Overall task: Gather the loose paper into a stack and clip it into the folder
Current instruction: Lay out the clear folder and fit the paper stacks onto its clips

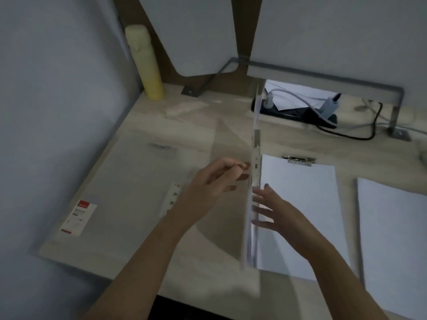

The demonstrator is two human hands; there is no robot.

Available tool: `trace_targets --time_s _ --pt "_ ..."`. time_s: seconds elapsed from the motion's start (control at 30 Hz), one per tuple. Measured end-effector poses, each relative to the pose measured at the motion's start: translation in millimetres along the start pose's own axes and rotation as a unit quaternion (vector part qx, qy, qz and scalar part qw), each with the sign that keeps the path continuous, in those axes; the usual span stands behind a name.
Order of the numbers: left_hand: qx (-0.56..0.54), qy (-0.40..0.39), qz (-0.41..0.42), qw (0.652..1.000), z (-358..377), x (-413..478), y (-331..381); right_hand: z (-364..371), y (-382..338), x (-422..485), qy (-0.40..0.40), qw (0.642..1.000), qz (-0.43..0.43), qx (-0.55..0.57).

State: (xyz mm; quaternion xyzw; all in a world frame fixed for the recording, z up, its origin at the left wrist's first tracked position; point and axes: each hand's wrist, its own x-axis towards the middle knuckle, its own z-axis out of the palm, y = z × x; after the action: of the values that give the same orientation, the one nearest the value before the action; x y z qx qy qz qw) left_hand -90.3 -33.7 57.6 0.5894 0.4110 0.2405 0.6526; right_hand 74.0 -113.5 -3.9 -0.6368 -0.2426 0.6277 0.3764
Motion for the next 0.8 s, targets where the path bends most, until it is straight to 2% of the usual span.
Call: trace_targets --time_s 0.07,0.17,0.27,0.33,0.47,0.53,0.63,0.7,0.8 --pt "0.016 -0.046 -0.006 0.999 29.5 8.6 -0.3 -27.5 -6.5 -23.8 -0.012 0.995 -0.028 0.095" --pt "0.038 -0.084 -0.035 0.995 74.0 23.2 -11.7 -69.0 -12.2 -55.8 -0.012 0.988 -0.073 0.135" --pt "0.069 -0.032 -0.093 0.993 104.5 39.7 -43.3 -104.7 -7.6 -76.7 0.026 0.990 -0.087 0.107" --pt "0.107 0.022 -0.153 0.982 115.7 45.2 -68.2 -126.9 6.6 -78.4 0.089 0.989 -0.082 0.087" --pt "0.110 0.082 -0.220 0.966 133.8 43.7 -99.7 -160.8 51.6 -53.6 0.227 0.973 -0.030 -0.013" --pt "0.116 0.110 -0.220 0.962 136.1 42.2 -108.9 -164.8 68.0 -35.1 0.254 0.964 0.001 -0.072" --pt "0.127 0.159 -0.226 0.953 120.9 50.1 -140.4 -154.3 77.5 -12.1 0.255 0.949 0.060 -0.175" --pt "0.150 0.185 -0.243 0.940 111.6 44.8 -126.6 -139.6 78.7 -2.9 0.240 0.936 0.091 -0.243" --pt "0.208 0.218 -0.242 0.922 95.3 36.9 -116.8 -113.8 84.7 6.0 0.206 0.927 0.067 -0.306"
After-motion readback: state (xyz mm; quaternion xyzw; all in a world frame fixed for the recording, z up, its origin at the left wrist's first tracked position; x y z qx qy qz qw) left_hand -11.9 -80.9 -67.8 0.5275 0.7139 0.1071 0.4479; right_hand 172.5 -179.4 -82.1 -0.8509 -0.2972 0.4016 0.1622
